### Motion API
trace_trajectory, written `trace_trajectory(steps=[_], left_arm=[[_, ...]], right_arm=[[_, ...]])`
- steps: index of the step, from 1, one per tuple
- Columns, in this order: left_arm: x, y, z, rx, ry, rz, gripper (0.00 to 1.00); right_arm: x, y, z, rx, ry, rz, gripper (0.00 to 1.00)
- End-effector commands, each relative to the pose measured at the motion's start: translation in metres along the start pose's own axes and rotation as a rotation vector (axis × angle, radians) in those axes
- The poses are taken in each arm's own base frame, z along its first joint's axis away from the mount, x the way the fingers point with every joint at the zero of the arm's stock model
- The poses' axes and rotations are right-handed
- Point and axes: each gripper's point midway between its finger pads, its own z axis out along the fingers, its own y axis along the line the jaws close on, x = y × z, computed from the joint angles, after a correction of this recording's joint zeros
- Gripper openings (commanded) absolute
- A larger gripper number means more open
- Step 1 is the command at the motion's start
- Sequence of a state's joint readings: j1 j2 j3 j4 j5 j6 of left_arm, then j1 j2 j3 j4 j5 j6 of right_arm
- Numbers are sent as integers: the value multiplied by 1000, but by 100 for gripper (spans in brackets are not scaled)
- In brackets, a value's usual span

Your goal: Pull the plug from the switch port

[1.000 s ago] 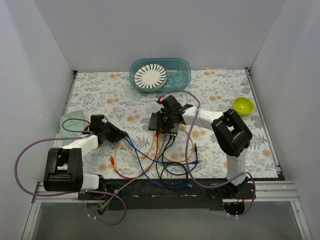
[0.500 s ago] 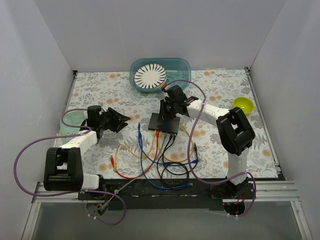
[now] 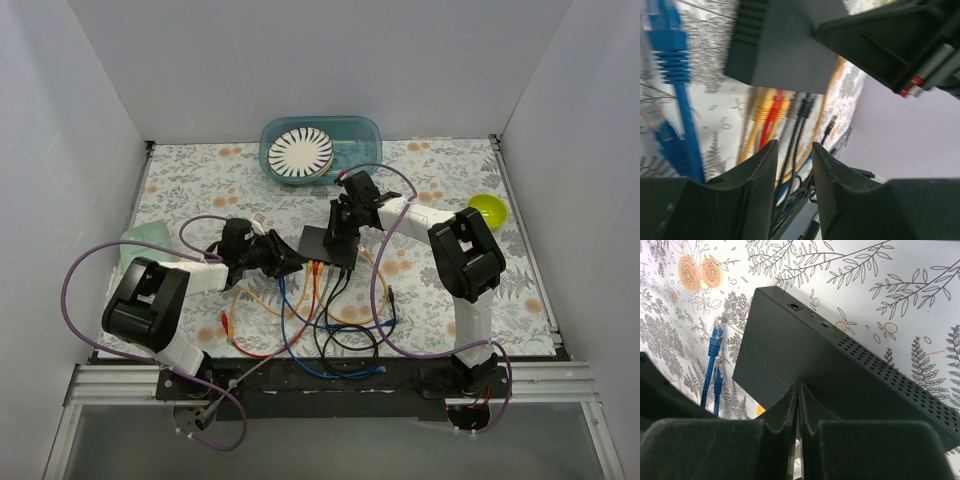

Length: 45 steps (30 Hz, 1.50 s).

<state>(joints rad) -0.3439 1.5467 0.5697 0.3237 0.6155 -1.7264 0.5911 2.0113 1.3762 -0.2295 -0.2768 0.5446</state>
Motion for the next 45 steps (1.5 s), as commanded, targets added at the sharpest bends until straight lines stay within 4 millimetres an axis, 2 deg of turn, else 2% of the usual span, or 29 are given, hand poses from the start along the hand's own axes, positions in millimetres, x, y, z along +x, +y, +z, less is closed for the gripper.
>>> trace_trajectory(steps=[1, 9, 13, 18, 26, 28, 33, 45], left_arm=[[-7, 16, 8, -62, -20, 10, 32], [-4, 40, 23, -127, 11, 17, 33], [-12, 49, 31, -169, -25, 30, 34], [-21, 50, 35, -182, -71, 45, 36], [-31, 67, 39, -244, -164, -30, 36], [-30, 72, 41, -250, -162, -40, 36], [-19, 68, 49, -231, -120, -9, 32], [8, 71, 42, -159, -25, 14, 33]], right_arm=[[30, -26, 6, 87, 78, 5, 10], [30, -26, 5, 84, 79, 0, 10], [30, -26, 6, 82, 79, 0, 10], [34, -29, 6, 87, 88, 5, 10], [38, -30, 8, 84, 94, 5, 10], [37, -30, 8, 82, 94, 5, 10], [37, -30, 9, 81, 98, 3, 10], [38, -30, 12, 75, 108, -2, 10]])
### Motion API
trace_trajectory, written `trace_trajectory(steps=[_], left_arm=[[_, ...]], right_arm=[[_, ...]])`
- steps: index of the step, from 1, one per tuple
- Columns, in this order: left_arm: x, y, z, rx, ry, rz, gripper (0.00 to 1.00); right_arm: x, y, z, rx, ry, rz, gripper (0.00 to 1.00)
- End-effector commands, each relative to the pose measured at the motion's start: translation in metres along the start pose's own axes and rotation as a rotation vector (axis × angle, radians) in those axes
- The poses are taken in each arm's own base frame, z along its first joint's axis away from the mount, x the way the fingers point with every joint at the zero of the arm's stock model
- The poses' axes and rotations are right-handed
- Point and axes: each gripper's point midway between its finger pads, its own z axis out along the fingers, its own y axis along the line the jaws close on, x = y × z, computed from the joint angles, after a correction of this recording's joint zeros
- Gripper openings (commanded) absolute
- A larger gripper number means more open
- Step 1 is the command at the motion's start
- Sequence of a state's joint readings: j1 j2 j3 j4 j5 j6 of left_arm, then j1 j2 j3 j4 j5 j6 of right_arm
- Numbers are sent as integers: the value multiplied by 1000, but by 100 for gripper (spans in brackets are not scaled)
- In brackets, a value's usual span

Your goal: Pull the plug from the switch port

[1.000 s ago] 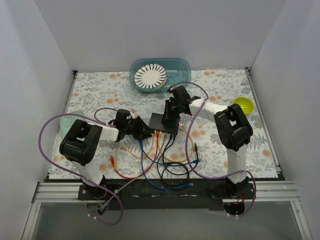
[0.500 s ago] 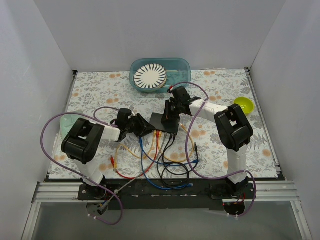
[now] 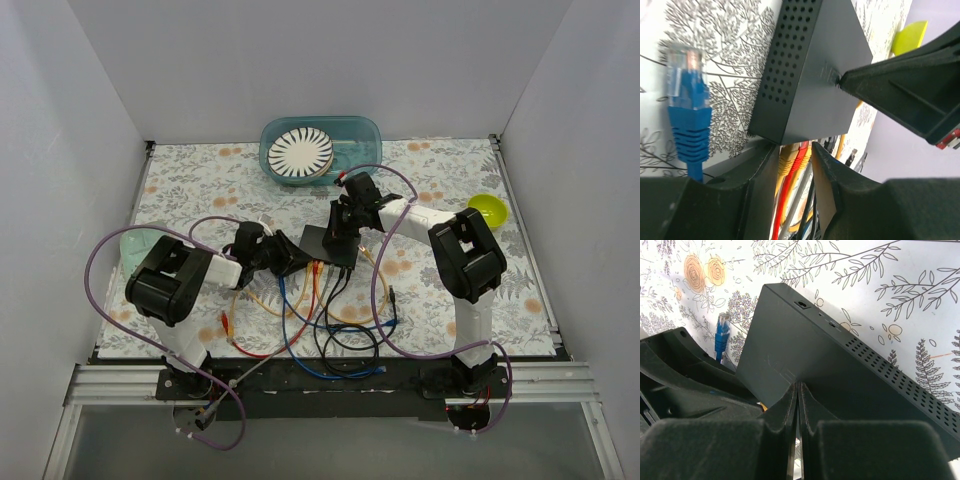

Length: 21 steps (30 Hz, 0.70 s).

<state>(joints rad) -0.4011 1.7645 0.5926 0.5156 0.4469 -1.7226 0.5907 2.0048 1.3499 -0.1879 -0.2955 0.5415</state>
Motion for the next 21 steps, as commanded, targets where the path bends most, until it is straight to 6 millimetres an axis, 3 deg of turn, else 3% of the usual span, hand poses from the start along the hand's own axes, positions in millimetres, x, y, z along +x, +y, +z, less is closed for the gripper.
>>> trace_trajectory(steps=[1, 9, 21], left_arm=[[26, 33, -1, -79, 78, -6, 33], [30, 46, 0, -126, 90, -22, 31], [31, 54, 13, -146, 109, -88, 0]], right_arm=[[36, -31, 9, 100, 113, 9, 10], [37, -33, 10, 103, 118, 10, 10], [43, -35, 10, 105, 127, 13, 10]])
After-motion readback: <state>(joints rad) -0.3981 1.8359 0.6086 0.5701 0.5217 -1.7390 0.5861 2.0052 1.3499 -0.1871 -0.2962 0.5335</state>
